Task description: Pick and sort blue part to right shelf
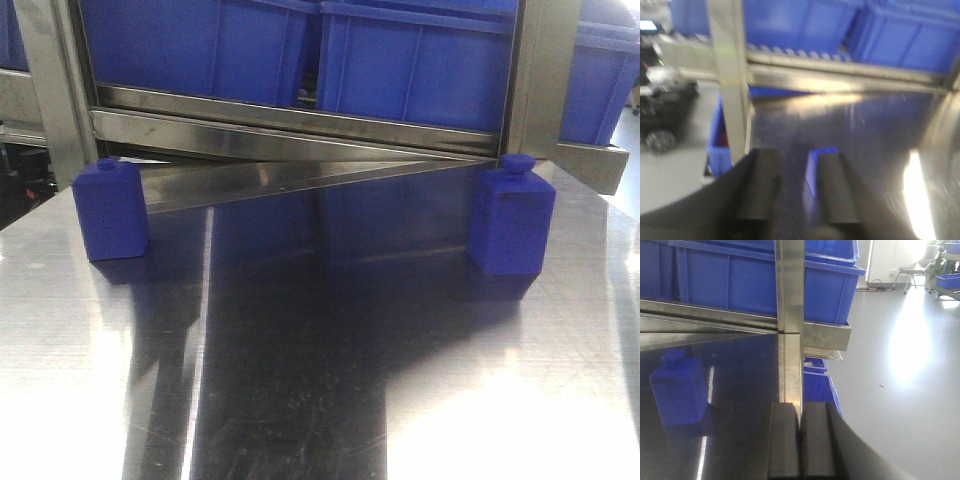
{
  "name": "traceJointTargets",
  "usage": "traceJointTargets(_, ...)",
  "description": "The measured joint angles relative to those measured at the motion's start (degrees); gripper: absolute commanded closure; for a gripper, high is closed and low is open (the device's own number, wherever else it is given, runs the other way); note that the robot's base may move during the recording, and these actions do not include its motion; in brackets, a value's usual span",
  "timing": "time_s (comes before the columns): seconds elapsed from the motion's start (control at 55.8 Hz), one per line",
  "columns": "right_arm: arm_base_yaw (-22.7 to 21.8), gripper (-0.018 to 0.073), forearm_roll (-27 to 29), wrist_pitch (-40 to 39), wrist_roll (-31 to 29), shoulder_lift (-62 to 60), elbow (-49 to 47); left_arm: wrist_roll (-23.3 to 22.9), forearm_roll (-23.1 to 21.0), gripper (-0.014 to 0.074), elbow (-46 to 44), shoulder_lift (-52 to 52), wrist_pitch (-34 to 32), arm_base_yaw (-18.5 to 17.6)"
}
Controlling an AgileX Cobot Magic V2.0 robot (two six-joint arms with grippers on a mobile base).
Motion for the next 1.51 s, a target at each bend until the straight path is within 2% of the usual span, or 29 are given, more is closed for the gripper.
traceJointTargets(0.09,0.00,0.0528,0.00,0.00,0.00,0.00,0.00,0.00,-1.61,0.0034,-1.73,5.34,0.98,-1.29)
traceJointTargets(0.179,0.00,0.0528,0.00,0.00,0.00,0.00,0.00,0.00,-4.99,-0.0002,-4.10,11.26,2.58,-1.53)
traceJointTargets(0.323,0.00,0.0528,0.00,0.00,0.00,0.00,0.00,0.00,-8.58,-0.0005,-9.80,20.97,6.99,-1.53)
traceJointTargets(0.663,0.00,0.0528,0.00,0.00,0.00,0.00,0.00,0.00,-10.18,-0.0003,-29.52,43.95,22.18,-1.53)
traceJointTargets(0.717,0.00,0.0528,0.00,0.00,0.00,0.00,0.00,-1.27,-10.18,-0.0003,-33.25,48.00,24.83,-1.68)
traceJointTargets(0.95,0.00,0.0528,0.00,0.00,0.00,0.00,0.00,-11.12,-1.72,-0.0003,-41.87,58.53,30.27,-4.90)
traceJointTargets(1.058,0.00,0.0528,0.00,0.00,0.00,0.00,0.00,-14.38,-0.48,-0.0003,-43.10,61.06,30.14,-6.36)
traceJointTargets(1.291,0.00,0.0528,0.00,0.00,0.00,0.00,0.00,-15.84,0.04,-0.0002,-44.29,64.55,29.33,-8.15)
traceJointTargets(1.506,0.00,0.0528,0.00,0.00,0.00,0.00,0.00,-17.21,3.31,0.0009,-44.41,67.33,28.85,-8.09)
